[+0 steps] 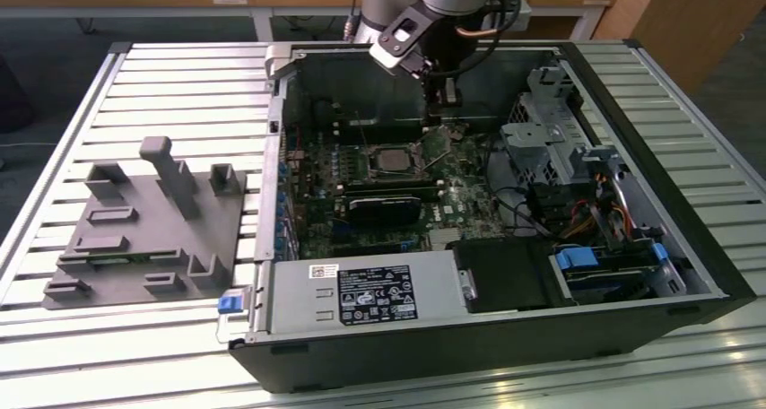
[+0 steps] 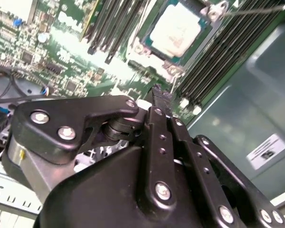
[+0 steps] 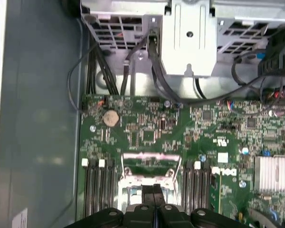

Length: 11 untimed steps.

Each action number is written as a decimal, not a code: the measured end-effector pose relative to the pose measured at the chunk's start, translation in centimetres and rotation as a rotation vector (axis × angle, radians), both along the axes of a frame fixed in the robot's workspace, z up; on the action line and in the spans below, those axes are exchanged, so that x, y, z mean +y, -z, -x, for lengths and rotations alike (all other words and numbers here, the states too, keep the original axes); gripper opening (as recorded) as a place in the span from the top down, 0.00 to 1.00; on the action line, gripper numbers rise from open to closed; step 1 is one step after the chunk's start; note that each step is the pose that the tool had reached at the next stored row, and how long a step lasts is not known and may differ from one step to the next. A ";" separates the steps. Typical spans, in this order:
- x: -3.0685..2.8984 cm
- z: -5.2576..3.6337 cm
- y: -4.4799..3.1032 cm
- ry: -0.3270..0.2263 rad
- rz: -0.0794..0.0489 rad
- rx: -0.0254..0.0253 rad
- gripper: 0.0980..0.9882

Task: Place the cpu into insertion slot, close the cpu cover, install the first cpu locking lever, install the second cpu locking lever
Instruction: 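Close the cpu cover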

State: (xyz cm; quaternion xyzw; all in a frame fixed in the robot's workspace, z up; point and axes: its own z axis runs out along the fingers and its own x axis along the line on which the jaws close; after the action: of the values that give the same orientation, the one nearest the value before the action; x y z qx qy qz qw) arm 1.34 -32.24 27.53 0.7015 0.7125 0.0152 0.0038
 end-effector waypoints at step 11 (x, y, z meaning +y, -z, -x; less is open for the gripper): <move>0.00 -1.49 0.27 -0.009 0.000 0.0015 0.99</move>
State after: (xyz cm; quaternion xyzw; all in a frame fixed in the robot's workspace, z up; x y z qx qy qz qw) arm 2.83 -32.24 27.26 0.6983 0.7157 0.0147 0.0032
